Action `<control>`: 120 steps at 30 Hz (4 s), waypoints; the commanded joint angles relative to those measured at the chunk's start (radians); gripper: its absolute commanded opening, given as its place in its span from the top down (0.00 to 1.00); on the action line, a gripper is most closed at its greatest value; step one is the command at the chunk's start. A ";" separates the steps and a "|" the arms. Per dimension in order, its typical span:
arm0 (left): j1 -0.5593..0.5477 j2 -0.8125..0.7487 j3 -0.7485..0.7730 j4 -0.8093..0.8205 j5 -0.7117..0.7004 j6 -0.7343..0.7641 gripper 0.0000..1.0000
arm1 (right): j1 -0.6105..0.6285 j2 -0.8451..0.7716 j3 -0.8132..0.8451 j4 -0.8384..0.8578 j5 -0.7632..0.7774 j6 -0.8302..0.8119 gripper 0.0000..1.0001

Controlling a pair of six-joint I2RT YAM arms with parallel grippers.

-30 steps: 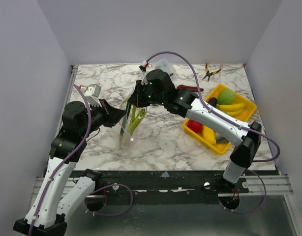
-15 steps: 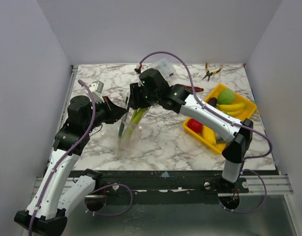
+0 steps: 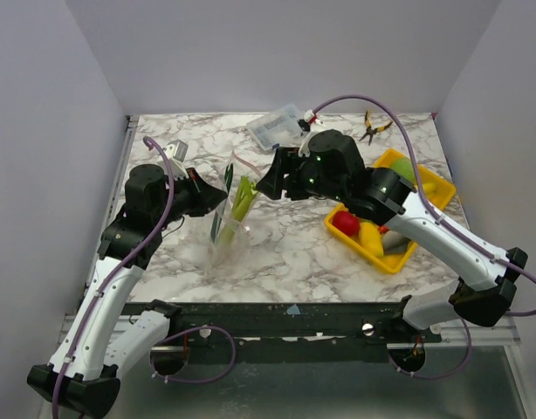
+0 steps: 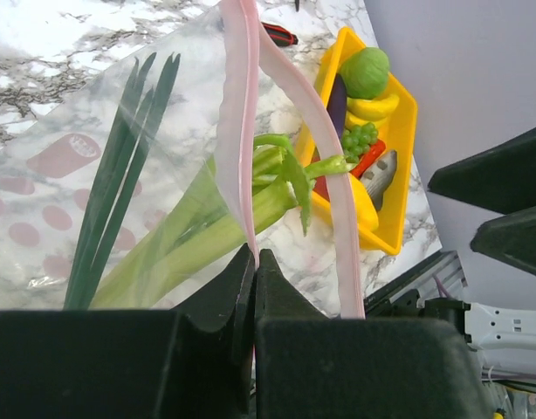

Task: Place the food in the zip-top bag and seal the zipper
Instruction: Adjust the fake vegetable in the zipper food storage bag, then adjust the zipper food storage bag at the center of the board, then pick up the fake fish from the bin.

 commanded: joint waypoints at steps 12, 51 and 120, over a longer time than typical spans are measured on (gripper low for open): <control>0.005 0.004 0.030 0.005 0.033 -0.007 1.00 | 0.087 0.112 -0.050 0.020 0.126 0.195 0.50; 0.079 0.058 0.383 -0.379 -0.286 0.098 1.00 | 0.165 0.210 -0.006 0.413 -0.100 0.271 1.00; 0.027 0.247 0.086 -0.003 0.280 0.089 1.00 | -1.037 -0.073 -0.882 0.156 0.294 0.194 0.27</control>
